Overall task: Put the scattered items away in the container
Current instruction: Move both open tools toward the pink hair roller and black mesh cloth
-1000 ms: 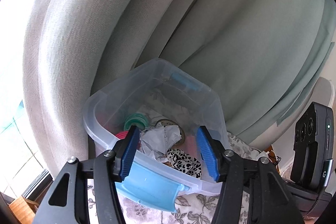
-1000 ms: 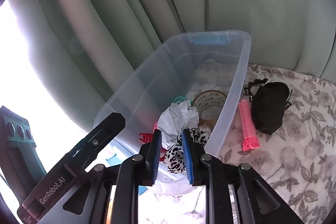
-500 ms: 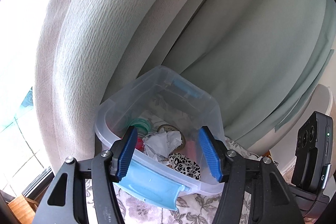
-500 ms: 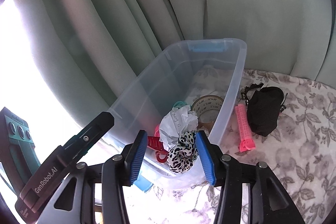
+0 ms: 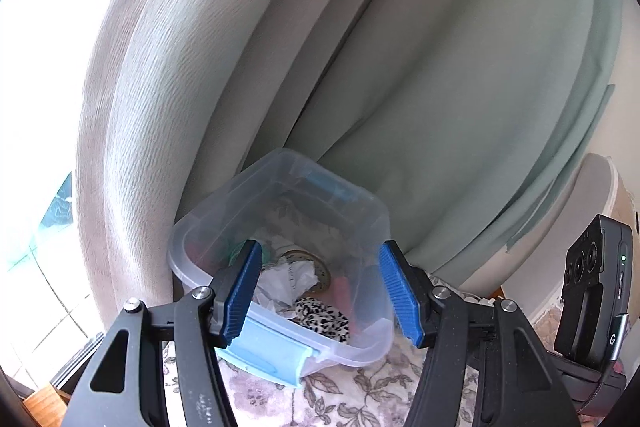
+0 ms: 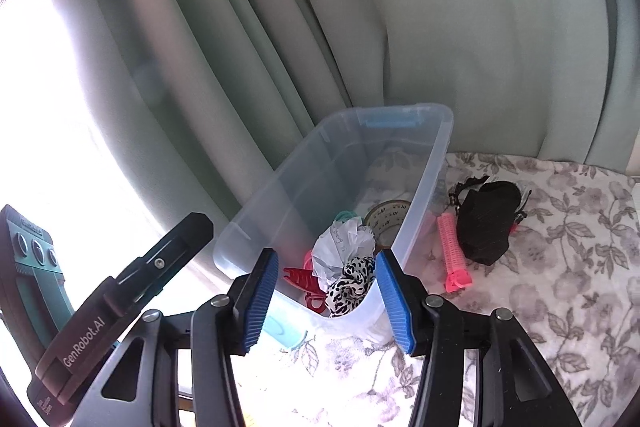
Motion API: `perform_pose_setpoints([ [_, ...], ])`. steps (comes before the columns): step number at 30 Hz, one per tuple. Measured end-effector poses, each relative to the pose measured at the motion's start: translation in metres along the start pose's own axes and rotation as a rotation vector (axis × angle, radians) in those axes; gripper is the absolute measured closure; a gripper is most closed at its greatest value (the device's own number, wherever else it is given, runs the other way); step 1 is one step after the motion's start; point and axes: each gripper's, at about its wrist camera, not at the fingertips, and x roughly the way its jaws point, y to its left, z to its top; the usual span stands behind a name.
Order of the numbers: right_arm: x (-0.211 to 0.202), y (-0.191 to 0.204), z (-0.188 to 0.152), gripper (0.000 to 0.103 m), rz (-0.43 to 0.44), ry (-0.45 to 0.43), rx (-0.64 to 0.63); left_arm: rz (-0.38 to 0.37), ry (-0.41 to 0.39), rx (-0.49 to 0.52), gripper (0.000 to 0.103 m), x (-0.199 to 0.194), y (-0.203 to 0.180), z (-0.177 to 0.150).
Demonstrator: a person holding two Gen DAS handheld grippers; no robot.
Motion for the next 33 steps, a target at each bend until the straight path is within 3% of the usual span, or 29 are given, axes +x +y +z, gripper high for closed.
perform_pose_setpoints([
  [8, -0.039, -0.015, 0.0, 0.048, -0.001, -0.07, 0.041, -0.029, -0.01, 0.073, 0.041, -0.009, -0.041, -0.001],
  [15, -0.072, -0.052, -0.002, 0.047, -0.023, -0.136, 0.139, -0.057, 0.014, 0.141, 0.04, -0.019, -0.076, -0.011],
  [23, -0.091, -0.1, -0.014, 0.046, -0.053, -0.173, 0.241, -0.087, 0.102, 0.235, 0.04, 0.003, -0.113, -0.035],
  [33, -0.077, -0.166, -0.037, 0.046, -0.092, -0.134, 0.376, -0.026, 0.249, 0.292, 0.04, 0.052, -0.121, -0.071],
])
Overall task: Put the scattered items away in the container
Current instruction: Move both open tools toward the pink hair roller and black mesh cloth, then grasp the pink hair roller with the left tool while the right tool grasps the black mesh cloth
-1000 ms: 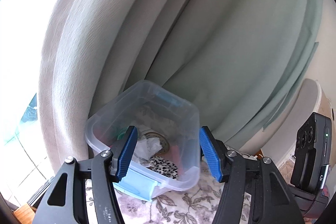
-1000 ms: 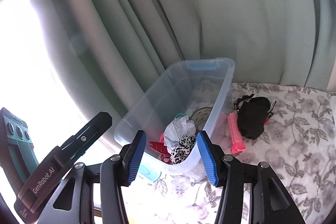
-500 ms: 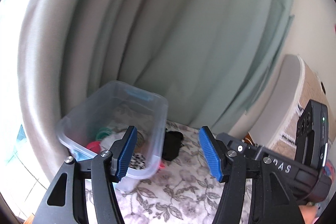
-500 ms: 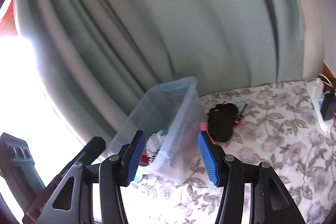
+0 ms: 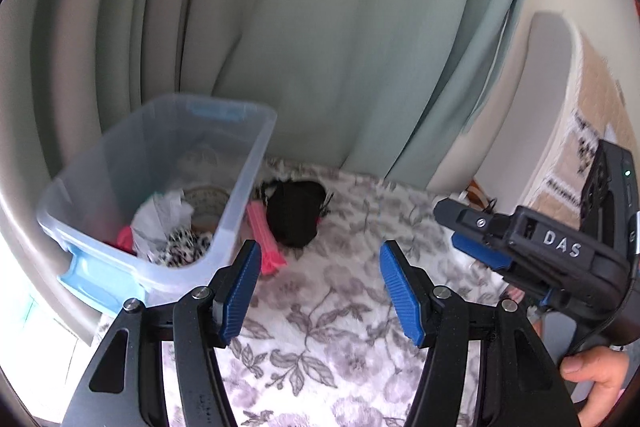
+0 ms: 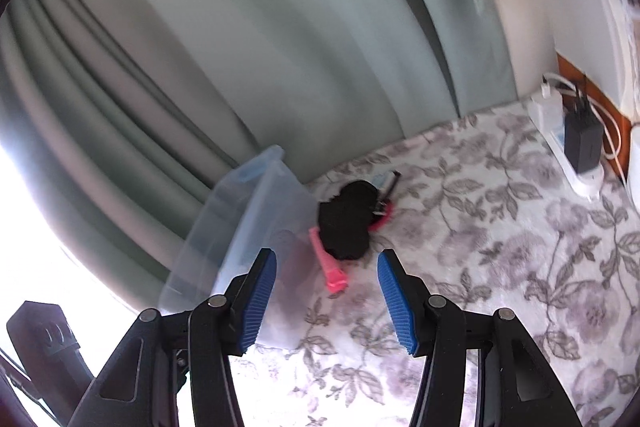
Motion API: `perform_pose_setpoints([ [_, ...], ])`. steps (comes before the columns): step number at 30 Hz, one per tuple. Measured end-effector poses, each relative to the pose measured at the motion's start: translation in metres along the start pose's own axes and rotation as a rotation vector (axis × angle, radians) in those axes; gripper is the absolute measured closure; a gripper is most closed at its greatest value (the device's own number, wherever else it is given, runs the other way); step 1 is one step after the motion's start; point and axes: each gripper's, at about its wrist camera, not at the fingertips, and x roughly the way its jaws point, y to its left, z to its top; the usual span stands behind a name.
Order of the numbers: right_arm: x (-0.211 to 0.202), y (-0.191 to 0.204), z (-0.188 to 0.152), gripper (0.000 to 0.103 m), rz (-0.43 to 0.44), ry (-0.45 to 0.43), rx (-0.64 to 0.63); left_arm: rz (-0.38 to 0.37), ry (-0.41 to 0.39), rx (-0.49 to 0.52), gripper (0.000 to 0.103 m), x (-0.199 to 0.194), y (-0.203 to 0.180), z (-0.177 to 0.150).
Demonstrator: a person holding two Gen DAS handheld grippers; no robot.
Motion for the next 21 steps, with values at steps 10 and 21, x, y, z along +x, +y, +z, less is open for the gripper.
perform_pose_setpoints([
  [10, 0.05, -0.039, -0.008, 0.046, -0.006, 0.108, 0.04, 0.059, 0.119, 0.019, 0.04, 0.06, -0.008, -0.019],
  [21, 0.097, -0.068, -0.005, 0.046, -0.009, 0.186, 0.053, 0.173, 0.184, -0.012, 0.04, 0.131, -0.002, -0.033],
])
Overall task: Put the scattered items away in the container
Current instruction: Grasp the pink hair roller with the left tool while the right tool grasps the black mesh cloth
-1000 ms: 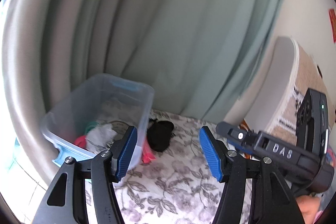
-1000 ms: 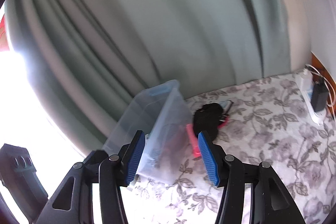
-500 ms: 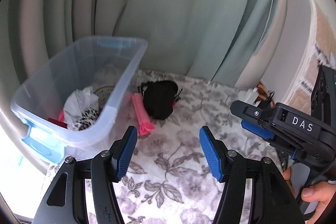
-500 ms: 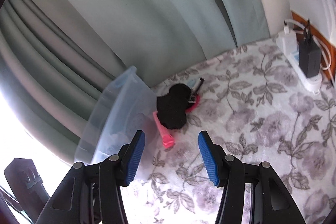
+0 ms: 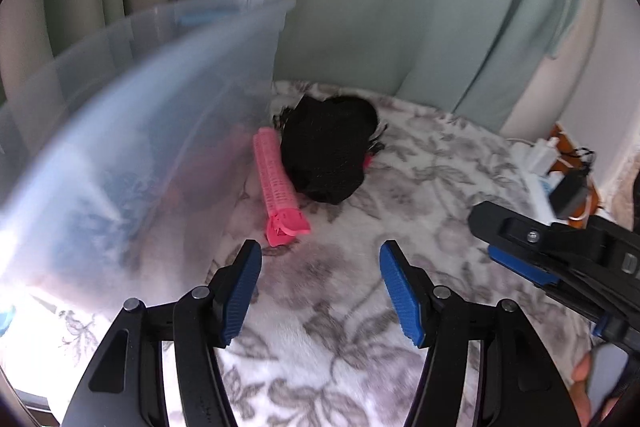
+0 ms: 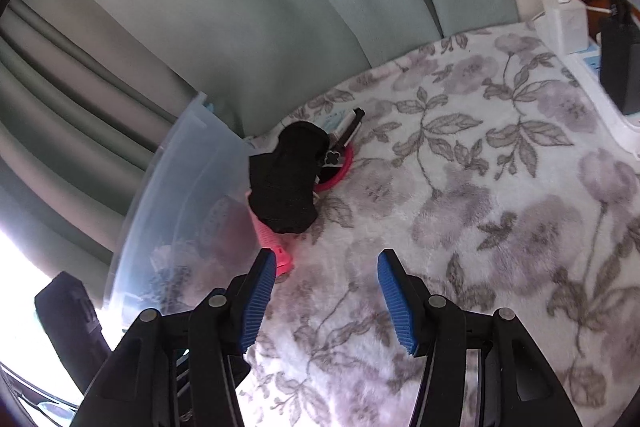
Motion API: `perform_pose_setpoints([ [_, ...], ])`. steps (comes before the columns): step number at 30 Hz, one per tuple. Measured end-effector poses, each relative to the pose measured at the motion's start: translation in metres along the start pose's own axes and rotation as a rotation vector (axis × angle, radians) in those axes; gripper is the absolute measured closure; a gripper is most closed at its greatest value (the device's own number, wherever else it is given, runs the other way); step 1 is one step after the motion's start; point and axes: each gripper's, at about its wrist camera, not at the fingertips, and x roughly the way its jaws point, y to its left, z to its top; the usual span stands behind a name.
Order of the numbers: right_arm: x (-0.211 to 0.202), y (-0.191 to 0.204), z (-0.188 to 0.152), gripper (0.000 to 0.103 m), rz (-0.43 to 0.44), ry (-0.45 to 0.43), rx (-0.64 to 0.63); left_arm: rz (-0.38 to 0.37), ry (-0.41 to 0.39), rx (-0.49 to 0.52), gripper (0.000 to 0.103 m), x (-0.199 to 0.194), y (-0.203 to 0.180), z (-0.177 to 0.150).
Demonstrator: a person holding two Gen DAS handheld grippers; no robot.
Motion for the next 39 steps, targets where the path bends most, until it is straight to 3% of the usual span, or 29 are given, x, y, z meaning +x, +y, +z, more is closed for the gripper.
perform_pose_setpoints([
  [10, 0.047, 0.001, 0.019, 0.046, 0.031, 0.057, -0.073, 0.034, 0.035, -0.025, 0.04, 0.044, 0.005, 0.005],
  [23, 0.093, 0.008, 0.043, 0.046, 0.11, 0.104, -0.117, 0.073, 0.007, -0.031, 0.041, 0.073, 0.009, 0.014],
  [32, 0.122, 0.017, 0.051, 0.047, 0.144, 0.148, -0.146, 0.095, 0.006, -0.043, 0.06, 0.079, 0.015, 0.017],
  [34, 0.123, 0.018, 0.05, 0.059, 0.16, 0.149, -0.143, 0.095, 0.007, -0.056, 0.067, 0.08, 0.019, 0.017],
  [36, 0.122, 0.017, 0.05, 0.078, 0.163, 0.143, -0.139, 0.096, 0.008, -0.063, 0.067, 0.08, 0.022, 0.018],
  [39, 0.114, 0.016, 0.049, 0.089, 0.164, 0.121, -0.135, 0.088, 0.013, -0.067, 0.069, 0.08, 0.023, 0.019],
])
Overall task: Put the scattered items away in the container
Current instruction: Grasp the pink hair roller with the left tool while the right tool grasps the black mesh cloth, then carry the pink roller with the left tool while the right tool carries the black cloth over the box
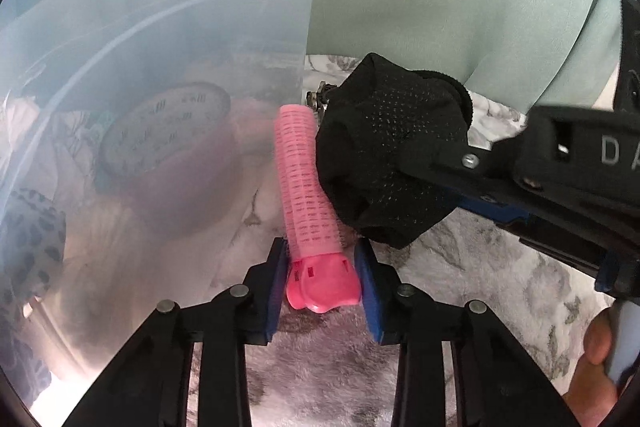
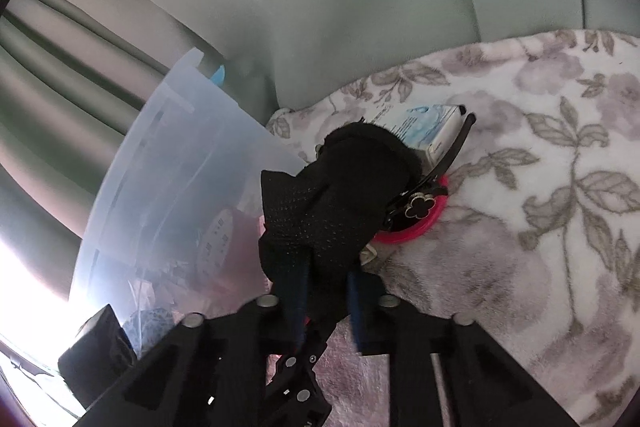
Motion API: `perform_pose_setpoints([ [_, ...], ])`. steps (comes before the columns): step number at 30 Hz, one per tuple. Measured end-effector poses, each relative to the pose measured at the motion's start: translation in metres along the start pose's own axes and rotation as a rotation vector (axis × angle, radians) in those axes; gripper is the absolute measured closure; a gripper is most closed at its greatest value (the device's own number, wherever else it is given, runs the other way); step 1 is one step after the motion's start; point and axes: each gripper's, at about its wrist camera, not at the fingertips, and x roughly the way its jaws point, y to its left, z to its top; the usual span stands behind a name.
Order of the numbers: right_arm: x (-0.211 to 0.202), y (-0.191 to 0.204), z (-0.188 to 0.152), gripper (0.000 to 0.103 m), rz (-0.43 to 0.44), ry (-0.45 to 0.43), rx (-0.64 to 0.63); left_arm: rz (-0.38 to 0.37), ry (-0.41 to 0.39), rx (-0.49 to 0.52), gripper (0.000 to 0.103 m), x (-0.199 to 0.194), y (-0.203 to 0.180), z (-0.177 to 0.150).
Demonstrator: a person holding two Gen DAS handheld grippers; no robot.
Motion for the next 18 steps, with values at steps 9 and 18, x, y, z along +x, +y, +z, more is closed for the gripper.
perform_pose_setpoints([
  [9, -0.035, 0.003, -0.01, 0.093, -0.01, -0.052, 0.011, -0.055, 0.024, 0.022, 0.069, -0.01, -0.003, -0.006],
  [18, -0.09, 0.006, -0.03, 0.095, -0.048, -0.123, 0.029, -0.135, 0.01, 0.097, 0.069, -0.044, -0.019, -0.015],
])
